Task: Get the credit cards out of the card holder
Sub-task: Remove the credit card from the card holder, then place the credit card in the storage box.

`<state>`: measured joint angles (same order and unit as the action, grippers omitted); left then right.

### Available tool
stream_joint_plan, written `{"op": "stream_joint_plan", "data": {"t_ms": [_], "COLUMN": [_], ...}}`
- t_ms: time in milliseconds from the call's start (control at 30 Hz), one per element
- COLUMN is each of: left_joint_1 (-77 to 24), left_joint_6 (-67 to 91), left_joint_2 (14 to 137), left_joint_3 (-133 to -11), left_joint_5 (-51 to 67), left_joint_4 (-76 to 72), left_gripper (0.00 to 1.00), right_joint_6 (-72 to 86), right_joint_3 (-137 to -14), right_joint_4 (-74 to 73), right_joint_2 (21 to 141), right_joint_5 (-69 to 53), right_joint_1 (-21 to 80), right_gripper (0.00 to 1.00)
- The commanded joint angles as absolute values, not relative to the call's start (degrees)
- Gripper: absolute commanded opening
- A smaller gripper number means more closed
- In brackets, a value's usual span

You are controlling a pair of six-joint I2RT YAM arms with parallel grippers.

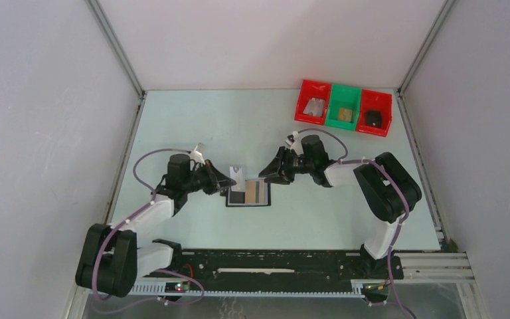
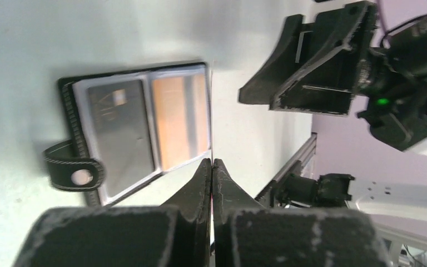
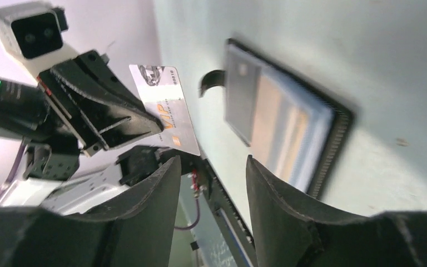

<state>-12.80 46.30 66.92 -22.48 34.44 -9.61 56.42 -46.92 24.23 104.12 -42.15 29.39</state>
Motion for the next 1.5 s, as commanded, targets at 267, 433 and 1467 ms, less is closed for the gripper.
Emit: {"op": "stream_joint_plan", "data": {"t_ms": [267, 433, 1467], "left_joint_1": [-13.0, -13.11, -13.63], "left_joint_6": [46.21, 48.76, 39.92], "left_joint_2": [61.21, 60.82, 61.13], "left_joint_3": [-31.53, -30.34, -34.94], "left_joint_5": [44.09, 45.3, 36.07], "left_joint_4": [-4.46, -7.96, 8.12], "left_gripper": [0.0, 0.0, 0.47], "right_joint_6": [71.97, 76.37, 56.45], "right_joint_3": [-46.56, -47.22, -53.75], "right_joint_4": [54.23, 60.85, 25.42], "right_joint_2": [104.49, 107.39, 97.38], "right_joint_5": [-54.12, -53.26, -44.12], "right_joint_1": [31.91, 33.63, 26.49], "right_gripper": [0.6, 0.59, 0.0]}}
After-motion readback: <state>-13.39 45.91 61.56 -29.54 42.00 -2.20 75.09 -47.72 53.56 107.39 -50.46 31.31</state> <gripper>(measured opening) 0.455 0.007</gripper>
